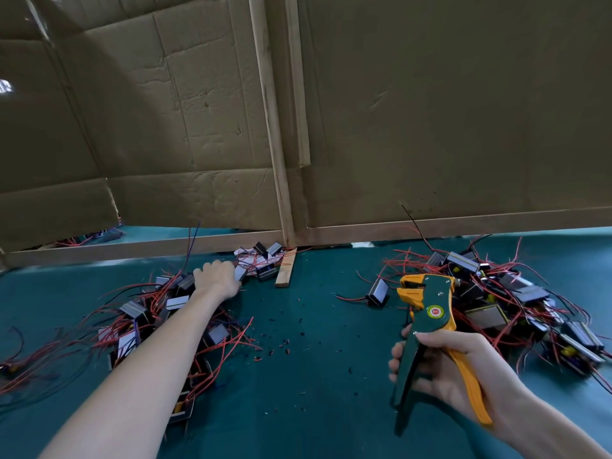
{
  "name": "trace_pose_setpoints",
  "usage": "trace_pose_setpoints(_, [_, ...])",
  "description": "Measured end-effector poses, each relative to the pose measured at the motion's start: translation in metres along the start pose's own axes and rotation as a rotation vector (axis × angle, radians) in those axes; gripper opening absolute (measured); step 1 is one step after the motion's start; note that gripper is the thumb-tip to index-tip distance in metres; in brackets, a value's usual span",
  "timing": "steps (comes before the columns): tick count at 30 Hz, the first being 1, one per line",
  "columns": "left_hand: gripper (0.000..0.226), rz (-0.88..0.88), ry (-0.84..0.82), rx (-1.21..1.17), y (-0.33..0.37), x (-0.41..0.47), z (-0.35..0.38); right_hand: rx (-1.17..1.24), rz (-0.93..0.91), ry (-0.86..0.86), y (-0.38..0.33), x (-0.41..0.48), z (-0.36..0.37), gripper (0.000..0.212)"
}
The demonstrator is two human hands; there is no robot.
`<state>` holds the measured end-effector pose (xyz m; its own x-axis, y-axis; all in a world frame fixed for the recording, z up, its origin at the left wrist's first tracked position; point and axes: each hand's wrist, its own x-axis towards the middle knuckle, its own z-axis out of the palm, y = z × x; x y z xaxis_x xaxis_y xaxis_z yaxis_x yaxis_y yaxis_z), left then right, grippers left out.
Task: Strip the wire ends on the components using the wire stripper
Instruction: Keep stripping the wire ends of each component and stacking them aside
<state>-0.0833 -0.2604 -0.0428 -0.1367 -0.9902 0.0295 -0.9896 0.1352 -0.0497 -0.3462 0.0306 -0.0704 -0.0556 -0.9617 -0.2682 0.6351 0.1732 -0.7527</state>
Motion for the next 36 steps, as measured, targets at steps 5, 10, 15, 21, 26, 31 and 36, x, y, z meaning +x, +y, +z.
trace_pose_setpoints(5, [0.033,-0.039,0.208,-0.201,0.011,-0.001,-0.017,-0.002,-0.022,-0.002,-0.002,-0.003,0.006,0.035])
trace_pose_setpoints(10, [0.029,-0.177,0.54,-0.852,0.031,-0.017,-0.067,-0.009,-0.057,-0.004,-0.003,-0.01,0.01,0.031])
trace_pose_setpoints(15, [0.034,-0.023,0.57,-0.94,0.054,-0.047,-0.095,-0.024,-0.072,-0.004,-0.004,-0.014,0.015,0.03])
trace_pose_setpoints(21, [0.032,0.299,-0.089,-1.459,0.074,-0.097,-0.067,-0.023,-0.121,0.006,-0.005,-0.018,0.018,0.028])
trace_pose_setpoints(26, [0.028,0.399,-0.132,-1.257,0.082,-0.108,-0.036,-0.019,-0.132,0.012,-0.005,-0.018,0.018,0.027])
trace_pose_setpoints(31, [0.031,0.489,-0.156,-1.151,0.078,-0.107,-0.034,-0.024,-0.127,0.012,-0.003,-0.013,0.015,0.028])
trace_pose_setpoints(36, [0.019,0.518,-0.309,-1.366,0.072,-0.104,-0.029,-0.022,-0.112,0.017,0.0,-0.006,0.007,0.033])
